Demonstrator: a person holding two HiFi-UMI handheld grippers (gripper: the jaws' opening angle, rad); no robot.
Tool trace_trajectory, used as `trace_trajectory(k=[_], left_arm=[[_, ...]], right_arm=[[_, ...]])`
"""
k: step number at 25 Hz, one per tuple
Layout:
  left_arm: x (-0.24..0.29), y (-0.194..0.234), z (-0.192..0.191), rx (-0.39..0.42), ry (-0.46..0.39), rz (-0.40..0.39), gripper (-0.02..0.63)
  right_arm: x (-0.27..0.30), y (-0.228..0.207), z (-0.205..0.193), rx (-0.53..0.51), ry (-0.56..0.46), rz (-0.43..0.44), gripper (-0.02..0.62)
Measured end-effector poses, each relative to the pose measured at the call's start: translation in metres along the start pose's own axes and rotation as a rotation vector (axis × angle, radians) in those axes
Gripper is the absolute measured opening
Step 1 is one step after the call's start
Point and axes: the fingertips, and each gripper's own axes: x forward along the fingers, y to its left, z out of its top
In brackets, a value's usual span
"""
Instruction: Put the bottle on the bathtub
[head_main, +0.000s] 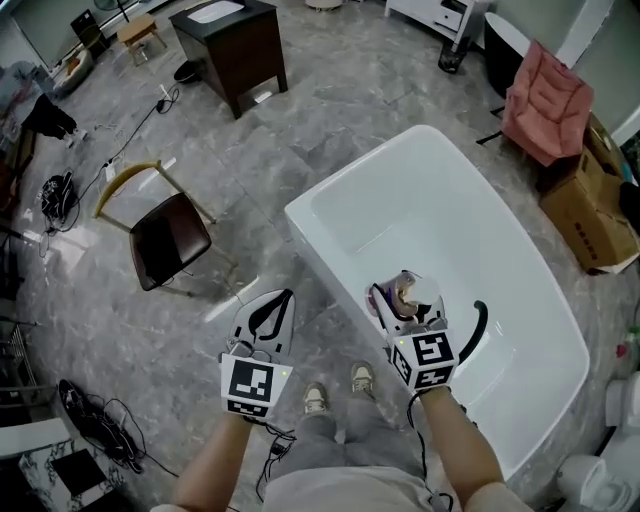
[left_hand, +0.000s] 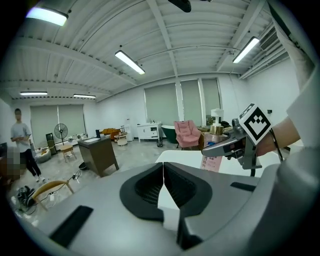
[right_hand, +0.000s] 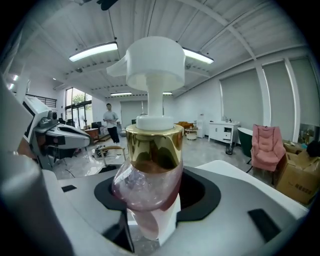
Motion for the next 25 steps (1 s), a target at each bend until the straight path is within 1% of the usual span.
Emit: trace_trajectory(k=[5, 9, 13, 17, 20, 25], left_arm=[[0.033, 0.004, -0.033, -0.030, 0.054, 0.022, 0.020], [0.055, 0.002, -0.059, -0.062, 0.097, 0.034, 0.020], [0.067, 0.001, -0.088, -0.089, 0.140, 0.052, 0.020], [0.078, -0.006, -0.110, -0.146, 0.157, 0.065, 0.020], [0.086, -0.012, -0.125, -0.150, 0.169, 0.062, 0.020], [0.089, -0.019, -0.144, -0.166, 0.189, 0.062, 0.020]], right_arm=[[0.045, -0.010, -0.035, -0.025, 0.033, 0.038, 0.261], [0.071, -0.018, -0.067, -0.059, 0.071, 0.040, 0.261], [0.091, -0.015, -0.098, -0.053, 0.093, 0.066, 0.261], [0.104, -0.016, -0.123, -0.082, 0.081, 0.080, 0.261], [0.116, -0.017, -0.144, -0.077, 0.098, 0.086, 0.261], [0.126, -0.017, -0.172, -0.057, 0.119, 0.064, 0.261]])
